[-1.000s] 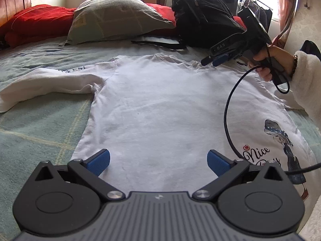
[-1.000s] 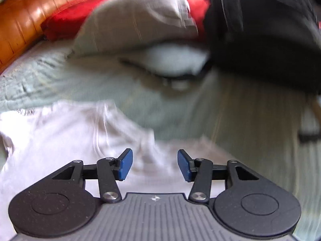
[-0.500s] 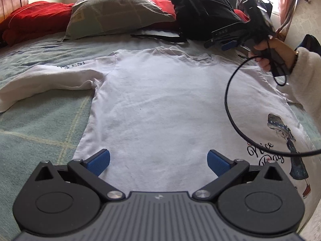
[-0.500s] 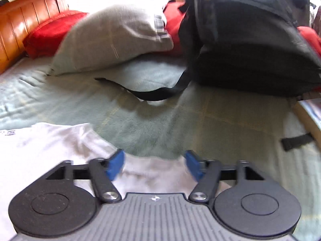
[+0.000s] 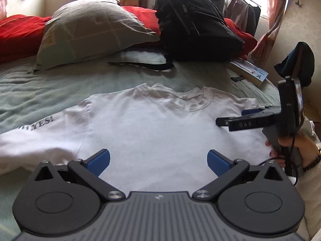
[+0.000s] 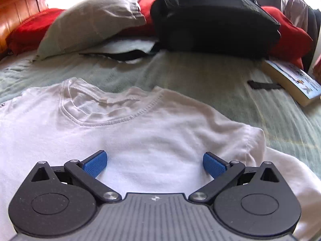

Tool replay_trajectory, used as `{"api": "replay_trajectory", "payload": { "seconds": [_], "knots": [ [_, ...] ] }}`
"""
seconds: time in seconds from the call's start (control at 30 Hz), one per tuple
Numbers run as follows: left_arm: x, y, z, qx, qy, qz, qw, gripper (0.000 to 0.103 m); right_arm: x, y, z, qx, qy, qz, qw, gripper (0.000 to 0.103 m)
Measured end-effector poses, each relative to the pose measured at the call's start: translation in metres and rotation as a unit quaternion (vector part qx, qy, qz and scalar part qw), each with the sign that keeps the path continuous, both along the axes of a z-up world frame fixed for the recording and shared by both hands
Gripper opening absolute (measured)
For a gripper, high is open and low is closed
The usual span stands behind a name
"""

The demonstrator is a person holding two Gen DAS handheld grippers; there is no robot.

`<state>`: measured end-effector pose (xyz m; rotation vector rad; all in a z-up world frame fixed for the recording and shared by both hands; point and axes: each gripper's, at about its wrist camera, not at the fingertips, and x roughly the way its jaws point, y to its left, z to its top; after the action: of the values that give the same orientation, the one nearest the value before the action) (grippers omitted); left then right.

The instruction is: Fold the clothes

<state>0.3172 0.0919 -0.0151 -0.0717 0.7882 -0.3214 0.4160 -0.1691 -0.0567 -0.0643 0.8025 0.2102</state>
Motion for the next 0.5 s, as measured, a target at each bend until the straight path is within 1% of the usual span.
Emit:
{"api": "replay_trajectory", "payload": {
  "seconds": [0.07,0.17,0.2,0.23,0.27,0.33,0.37,0.4,0.47,0.5],
  "knots": [
    [0.032,-0.01,-0.009,-0.021,0.011,-0.009,0.9997,0.102,-0.002,-0.006,-0.003,0.012,-0.014,0.01,1.0,0.103],
    [0.08,-0.017,-0.033,-0.065,0.047,-0.004,0.9967,0.102,-0.007,-0.015,-0.005,0.029,-0.027,0.02,0.999,0.103],
    [0.094,-0.017,-0.042,-0.073,0.057,0.003,0.9957,0.102,-0.008,-0.017,-0.005,0.031,-0.028,0.023,0.999,0.103],
    [0.104,-0.016,-0.049,-0.072,0.061,0.015,0.9954,0.102,-0.009,-0.018,-0.005,0.034,-0.028,0.026,0.999,0.103],
    [0.114,-0.013,-0.055,-0.064,0.06,0.03,0.9957,0.102,-0.01,-0.019,-0.005,0.037,-0.029,0.028,0.999,0.103],
    [0.131,-0.007,-0.06,-0.024,0.039,0.067,0.9967,0.102,-0.011,-0.022,-0.005,0.044,-0.03,0.029,0.998,0.103],
    [0.139,-0.003,-0.063,-0.005,0.031,0.085,0.9959,0.102,-0.012,-0.022,-0.005,0.046,-0.03,0.028,0.998,0.103],
    [0.148,0.002,-0.066,0.006,0.027,0.102,0.9944,0.102,-0.013,-0.023,-0.005,0.048,-0.031,0.028,0.998,0.103],
    [0.16,0.009,-0.067,0.014,0.024,0.124,0.9919,0.102,-0.013,-0.021,-0.005,0.044,-0.032,0.028,0.998,0.103],
    [0.165,0.009,-0.066,0.031,0.022,0.131,0.9907,0.102,-0.013,-0.02,-0.005,0.041,-0.032,0.028,0.998,0.103]
  ]
}}
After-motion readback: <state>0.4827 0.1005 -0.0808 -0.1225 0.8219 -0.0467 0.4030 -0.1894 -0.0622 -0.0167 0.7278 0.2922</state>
